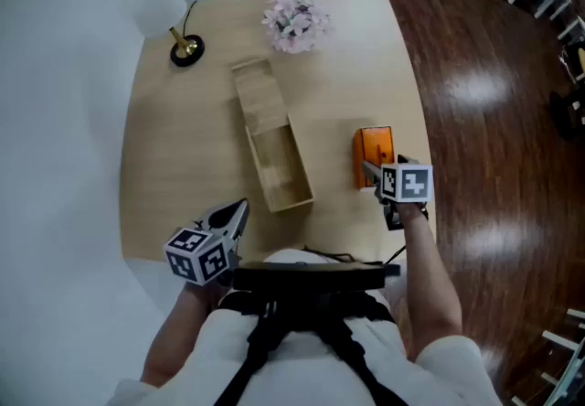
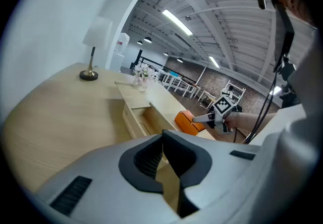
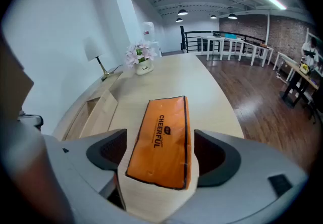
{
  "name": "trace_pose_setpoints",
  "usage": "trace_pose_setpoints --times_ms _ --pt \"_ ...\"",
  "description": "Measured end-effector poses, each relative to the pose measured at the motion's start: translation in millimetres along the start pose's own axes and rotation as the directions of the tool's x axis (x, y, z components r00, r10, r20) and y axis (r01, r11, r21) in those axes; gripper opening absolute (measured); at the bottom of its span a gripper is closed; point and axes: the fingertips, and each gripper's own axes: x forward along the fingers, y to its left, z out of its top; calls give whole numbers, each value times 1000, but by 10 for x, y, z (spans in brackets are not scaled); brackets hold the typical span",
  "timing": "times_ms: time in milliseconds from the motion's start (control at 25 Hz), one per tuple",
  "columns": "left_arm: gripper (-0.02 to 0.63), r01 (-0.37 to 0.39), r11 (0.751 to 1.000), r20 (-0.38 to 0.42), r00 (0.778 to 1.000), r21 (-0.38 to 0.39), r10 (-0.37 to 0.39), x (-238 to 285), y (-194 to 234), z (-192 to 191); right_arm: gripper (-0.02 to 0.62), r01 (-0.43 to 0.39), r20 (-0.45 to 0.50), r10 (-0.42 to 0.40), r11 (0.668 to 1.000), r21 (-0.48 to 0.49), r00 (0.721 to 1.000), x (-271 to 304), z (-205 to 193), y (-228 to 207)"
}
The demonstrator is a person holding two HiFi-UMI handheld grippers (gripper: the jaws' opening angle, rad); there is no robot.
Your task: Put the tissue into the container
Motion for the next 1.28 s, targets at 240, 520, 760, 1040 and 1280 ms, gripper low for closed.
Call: trace_pose_setpoints --times_ms 240,520,760,1040,1280 --pt "-6 9 1000 4 1000 -7 -9 -10 -60 1 422 54 -59 -54 999 -3 997 230 -94 -81" --pt "-6 1 1000 4 1000 -27 0 -57 -96 -76 420 70 -67 -72 997 -24 995 265 -109 -121" --pt "-6 3 1000 2 1000 -22 -3 -79 -141 -98 430 94 -56 -97 994 -52 994 206 -29 -147" --pt "-6 11 1000 2 1000 -22 -10 -103 -165 -101 436 27 -102 -24 999 31 995 397 -122 -100" --pt "-6 10 999 9 1000 -30 -10 -144 -145 -125 411 -32 -57 40 991 131 998 389 -142 -111"
